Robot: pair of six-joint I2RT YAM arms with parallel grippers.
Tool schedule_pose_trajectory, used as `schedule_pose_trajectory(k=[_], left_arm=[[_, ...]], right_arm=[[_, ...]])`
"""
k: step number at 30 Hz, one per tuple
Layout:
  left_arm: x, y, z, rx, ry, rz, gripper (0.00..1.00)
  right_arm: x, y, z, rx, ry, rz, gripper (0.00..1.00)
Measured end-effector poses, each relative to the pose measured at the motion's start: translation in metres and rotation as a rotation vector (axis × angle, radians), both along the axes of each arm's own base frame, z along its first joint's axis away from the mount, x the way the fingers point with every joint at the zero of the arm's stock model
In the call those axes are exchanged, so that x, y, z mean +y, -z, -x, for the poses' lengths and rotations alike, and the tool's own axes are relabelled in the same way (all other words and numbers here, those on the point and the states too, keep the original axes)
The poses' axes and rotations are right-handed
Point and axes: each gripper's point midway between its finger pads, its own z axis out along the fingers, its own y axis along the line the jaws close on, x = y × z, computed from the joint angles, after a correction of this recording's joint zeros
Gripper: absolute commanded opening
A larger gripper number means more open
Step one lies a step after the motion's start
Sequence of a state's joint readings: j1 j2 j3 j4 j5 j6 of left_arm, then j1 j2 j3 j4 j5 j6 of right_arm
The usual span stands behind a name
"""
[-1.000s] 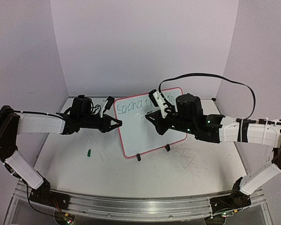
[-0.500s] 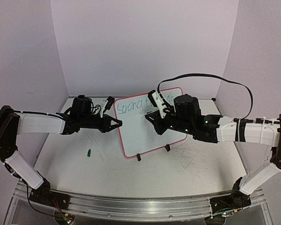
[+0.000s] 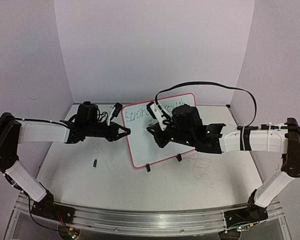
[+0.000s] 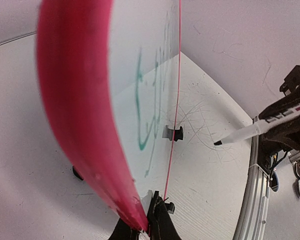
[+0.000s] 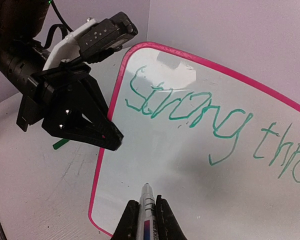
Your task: Write a sentence on the whiteboard
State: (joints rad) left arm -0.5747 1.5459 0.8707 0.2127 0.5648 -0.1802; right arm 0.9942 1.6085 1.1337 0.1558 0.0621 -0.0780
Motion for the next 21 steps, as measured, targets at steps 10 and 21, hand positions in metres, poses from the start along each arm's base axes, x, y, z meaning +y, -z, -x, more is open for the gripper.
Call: schedule_pose_trajectory(k=[10,21], left_arm=[[0.000,0.000,0.000,0.000,0.000,0.000,0.00],[0.000,0.000,0.000,0.000,0.001,0.000,0.00]], right_arm=[[0.002,0.004,0.000,-0.065,0.009,0.027,0.00],[0.012,0.002,0.005,-0.089,-0.031,0.001,0.00]])
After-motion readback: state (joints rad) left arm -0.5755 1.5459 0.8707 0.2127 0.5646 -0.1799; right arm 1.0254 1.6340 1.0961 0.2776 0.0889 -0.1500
